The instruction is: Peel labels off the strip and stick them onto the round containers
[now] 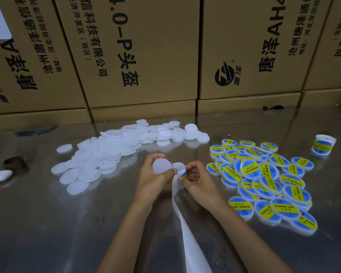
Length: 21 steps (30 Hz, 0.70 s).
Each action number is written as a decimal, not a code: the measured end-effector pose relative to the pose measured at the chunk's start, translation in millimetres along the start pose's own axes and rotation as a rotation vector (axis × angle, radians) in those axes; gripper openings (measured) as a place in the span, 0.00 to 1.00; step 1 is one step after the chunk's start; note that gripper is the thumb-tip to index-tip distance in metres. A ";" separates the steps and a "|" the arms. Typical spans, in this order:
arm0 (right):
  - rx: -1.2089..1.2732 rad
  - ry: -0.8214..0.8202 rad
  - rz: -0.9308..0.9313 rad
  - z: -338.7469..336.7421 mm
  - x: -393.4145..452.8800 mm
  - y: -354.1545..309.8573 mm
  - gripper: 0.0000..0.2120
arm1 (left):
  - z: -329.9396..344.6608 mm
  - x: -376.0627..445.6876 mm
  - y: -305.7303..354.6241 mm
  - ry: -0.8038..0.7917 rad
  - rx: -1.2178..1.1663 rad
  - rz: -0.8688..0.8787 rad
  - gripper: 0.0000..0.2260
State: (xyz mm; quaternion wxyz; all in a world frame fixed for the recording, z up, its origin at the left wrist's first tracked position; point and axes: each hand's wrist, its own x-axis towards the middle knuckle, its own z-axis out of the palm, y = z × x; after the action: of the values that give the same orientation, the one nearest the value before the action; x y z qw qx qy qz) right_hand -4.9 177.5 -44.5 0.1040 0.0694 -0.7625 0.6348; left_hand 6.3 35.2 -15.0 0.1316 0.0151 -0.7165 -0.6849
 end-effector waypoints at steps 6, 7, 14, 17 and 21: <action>-0.018 0.052 0.006 2.0 0.5 4.8 0.17 | 6.5 -3.3 -2.1 0.010 0.075 0.042 0.25; -0.014 0.057 0.008 2.5 0.5 4.7 0.17 | 7.0 -2.9 -2.9 0.018 0.101 0.057 0.25; -0.036 0.009 0.020 -3.9 2.4 1.2 0.14 | 1.9 4.0 -6.2 0.009 0.136 0.073 0.25; -0.065 0.024 0.039 -4.5 1.6 1.3 0.13 | 0.5 6.1 -7.7 -0.028 0.157 0.087 0.25; -0.085 0.050 0.079 -5.3 2.2 1.6 0.11 | 0.6 7.0 -9.8 -0.056 0.128 0.093 0.25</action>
State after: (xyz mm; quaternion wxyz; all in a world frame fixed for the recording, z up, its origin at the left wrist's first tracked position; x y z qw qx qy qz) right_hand -7.0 183.1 -44.5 0.1006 0.0190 -0.7882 0.6068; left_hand -2.1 33.7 -23.5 0.1416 -0.0290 -0.7622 -0.6310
